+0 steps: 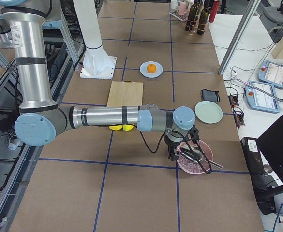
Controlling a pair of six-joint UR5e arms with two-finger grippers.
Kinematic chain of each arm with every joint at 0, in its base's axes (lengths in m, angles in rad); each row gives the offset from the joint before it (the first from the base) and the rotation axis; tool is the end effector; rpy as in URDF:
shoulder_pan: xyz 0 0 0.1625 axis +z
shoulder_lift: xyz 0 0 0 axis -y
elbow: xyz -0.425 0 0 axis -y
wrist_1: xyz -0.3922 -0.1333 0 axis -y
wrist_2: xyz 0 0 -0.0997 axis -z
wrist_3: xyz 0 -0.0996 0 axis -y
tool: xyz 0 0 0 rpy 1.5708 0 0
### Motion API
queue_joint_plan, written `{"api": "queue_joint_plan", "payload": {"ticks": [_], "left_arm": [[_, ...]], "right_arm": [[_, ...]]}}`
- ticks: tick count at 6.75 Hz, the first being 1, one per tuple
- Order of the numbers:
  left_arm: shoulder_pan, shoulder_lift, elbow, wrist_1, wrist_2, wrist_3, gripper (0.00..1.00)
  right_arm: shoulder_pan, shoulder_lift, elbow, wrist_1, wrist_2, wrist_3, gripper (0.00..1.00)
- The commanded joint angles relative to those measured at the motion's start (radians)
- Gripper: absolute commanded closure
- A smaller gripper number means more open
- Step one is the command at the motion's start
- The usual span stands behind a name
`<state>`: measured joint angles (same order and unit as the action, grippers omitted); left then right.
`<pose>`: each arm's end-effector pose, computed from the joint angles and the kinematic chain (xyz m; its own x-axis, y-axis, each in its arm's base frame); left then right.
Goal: Pick orange to plate
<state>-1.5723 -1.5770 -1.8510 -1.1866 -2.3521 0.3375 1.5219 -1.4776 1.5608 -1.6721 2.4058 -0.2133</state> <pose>-0.0639 -0.4711 0.5568 0.6703 0.2637 -0.6936 -0.2337 0.9622 0.1399 0.0335 -0.5311 0.6217 0.6455 -0.2304 0.7282 0.1898 0.9719 0.1392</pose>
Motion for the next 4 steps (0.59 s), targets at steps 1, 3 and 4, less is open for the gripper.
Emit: {"api": "queue_joint_plan", "payload": {"ticks": [1, 3, 4], "left_arm": [[0.0, -0.014, 0.002, 0.001, 0.0, -0.002, 0.0], [0.0, -0.015, 0.003, -0.001, 0.0, -0.002, 0.0], [0.001, -0.018, 0.003, -0.001, 0.0, -0.002, 0.0]], "right_arm": [[0.0, 0.0, 0.001, 0.0, 0.001, 0.003, 0.0], [0.0, 0.0, 0.001, 0.0, -0.001, 0.005, 0.0], [0.0, 0.0, 0.001, 0.002, -0.001, 0.005, 0.0]]}}
